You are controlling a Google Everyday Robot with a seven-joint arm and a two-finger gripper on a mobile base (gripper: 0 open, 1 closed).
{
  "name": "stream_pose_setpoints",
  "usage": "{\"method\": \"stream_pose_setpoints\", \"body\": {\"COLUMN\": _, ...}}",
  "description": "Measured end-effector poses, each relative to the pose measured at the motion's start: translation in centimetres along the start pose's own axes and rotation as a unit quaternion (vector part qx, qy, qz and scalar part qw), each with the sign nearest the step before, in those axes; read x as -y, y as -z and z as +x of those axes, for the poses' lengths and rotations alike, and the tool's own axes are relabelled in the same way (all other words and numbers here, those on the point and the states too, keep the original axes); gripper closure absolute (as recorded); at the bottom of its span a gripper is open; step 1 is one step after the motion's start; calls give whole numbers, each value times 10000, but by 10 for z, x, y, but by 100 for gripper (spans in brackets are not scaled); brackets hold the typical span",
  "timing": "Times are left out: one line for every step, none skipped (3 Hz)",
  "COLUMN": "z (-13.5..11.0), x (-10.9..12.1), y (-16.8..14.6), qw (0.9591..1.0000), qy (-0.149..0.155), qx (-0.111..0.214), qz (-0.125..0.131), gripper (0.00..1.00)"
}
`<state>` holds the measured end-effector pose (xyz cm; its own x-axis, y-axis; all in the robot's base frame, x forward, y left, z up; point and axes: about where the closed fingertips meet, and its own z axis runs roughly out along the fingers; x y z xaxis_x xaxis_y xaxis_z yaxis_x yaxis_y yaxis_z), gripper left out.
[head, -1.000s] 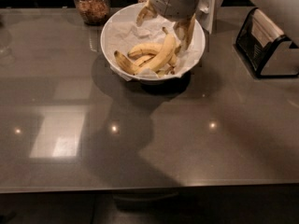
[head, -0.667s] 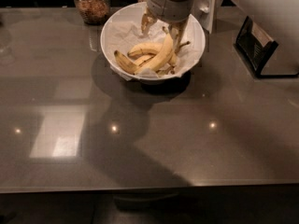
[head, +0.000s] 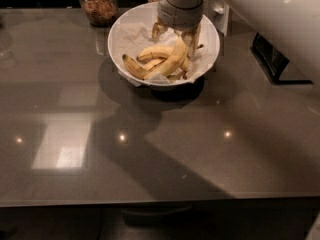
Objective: Pick banana from white bowl
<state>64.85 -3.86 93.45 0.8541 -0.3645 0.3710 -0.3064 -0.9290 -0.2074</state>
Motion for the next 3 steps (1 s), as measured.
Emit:
{"method": "stream_pose_setpoints", "body": {"z": 8, "x": -6, "y": -15, "qw": 9999, "qy": -40, "qx": 21, "qz": -141, "gripper": 36}}
{"method": "stream_pose_setpoints", "body": {"z": 13, "x": -13, "y": -30, "qw": 9995, "qy": -104, "qx": 67, "qz": -286, "gripper": 38}}
{"method": "stream_pose_setpoints", "body": {"z": 15, "x": -18, "y": -40, "qw": 9990, "qy": -151, "qx": 129, "qz": -394, "gripper": 54}}
